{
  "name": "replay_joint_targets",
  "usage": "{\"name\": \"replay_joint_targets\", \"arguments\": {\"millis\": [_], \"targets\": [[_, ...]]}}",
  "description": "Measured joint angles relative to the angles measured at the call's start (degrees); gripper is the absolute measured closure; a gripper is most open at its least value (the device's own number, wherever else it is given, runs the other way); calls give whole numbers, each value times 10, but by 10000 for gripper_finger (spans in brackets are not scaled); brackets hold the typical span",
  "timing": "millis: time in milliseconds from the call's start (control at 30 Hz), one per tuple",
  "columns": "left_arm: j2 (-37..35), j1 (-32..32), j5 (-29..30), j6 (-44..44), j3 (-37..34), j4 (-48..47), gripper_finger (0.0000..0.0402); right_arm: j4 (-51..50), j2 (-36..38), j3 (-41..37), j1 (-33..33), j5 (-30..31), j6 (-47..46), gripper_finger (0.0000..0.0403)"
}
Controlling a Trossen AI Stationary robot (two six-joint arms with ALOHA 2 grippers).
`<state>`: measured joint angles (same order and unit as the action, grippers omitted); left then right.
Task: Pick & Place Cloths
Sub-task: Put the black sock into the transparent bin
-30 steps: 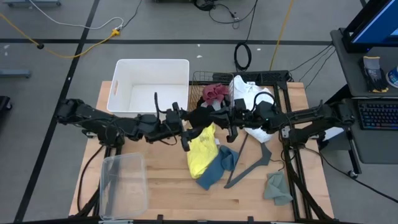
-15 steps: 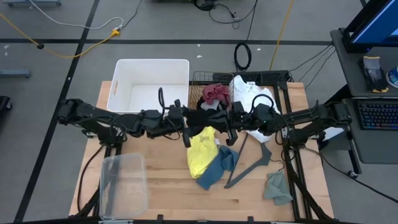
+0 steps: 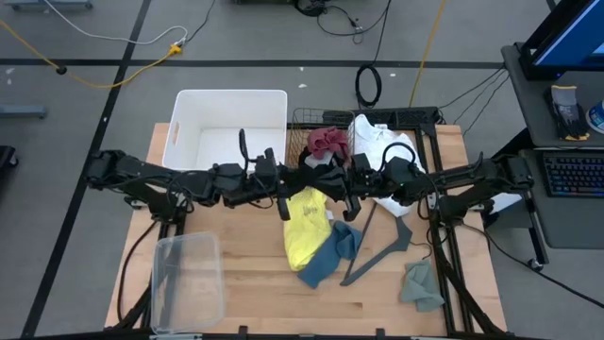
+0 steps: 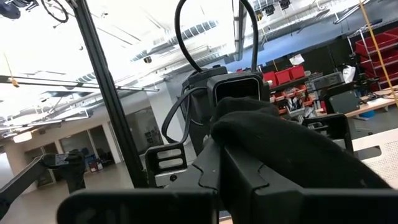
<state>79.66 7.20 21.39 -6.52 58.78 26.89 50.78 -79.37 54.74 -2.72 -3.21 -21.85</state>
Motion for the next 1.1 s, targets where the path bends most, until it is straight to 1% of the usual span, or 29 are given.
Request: {"name": "replay_joint_targets", "arguments": {"millis": [33, 67, 100, 200, 333, 433, 567, 667, 800, 933, 1000, 1100], "targets": [[0, 0, -8, 0, 0, 0, 374, 0, 0, 0, 0, 0, 0, 401], [0, 0, -16, 0, 0, 0, 387, 0, 0, 0, 0, 0, 0, 398], [0, 0, -23, 0, 0, 1, 390, 0, 0, 0, 0, -1, 0, 394], [0, 1, -33, -1, 0, 3, 394, 0, 1, 0, 0, -6, 0, 376], [-1, 9, -33, -2, 0, 2, 398, -12, 2, 0, 0, -52, 1, 345], [-10, 19, -33, -2, 0, -13, 399, -44, 7, 0, 1, -77, 0, 318], [-33, 34, -33, -21, 0, -68, 400, -96, 21, 0, 1, -111, 1, 287], [-56, 49, -29, -37, 0, -110, 400, -131, 33, 0, 1, -136, 2, 272], [-90, 71, -16, -55, -1, -154, 401, -176, 55, 0, 1, -151, 3, 262], [-126, 96, -13, -83, -1, -190, 401, -217, 76, 0, 1, -151, 16, 264], [-146, 111, -13, -116, -1, -222, 401, -237, 86, 0, 1, -151, 23, 266], [-171, 128, -14, -192, -1, -277, 401, -250, 97, 0, 1, -151, 31, 267]]}}
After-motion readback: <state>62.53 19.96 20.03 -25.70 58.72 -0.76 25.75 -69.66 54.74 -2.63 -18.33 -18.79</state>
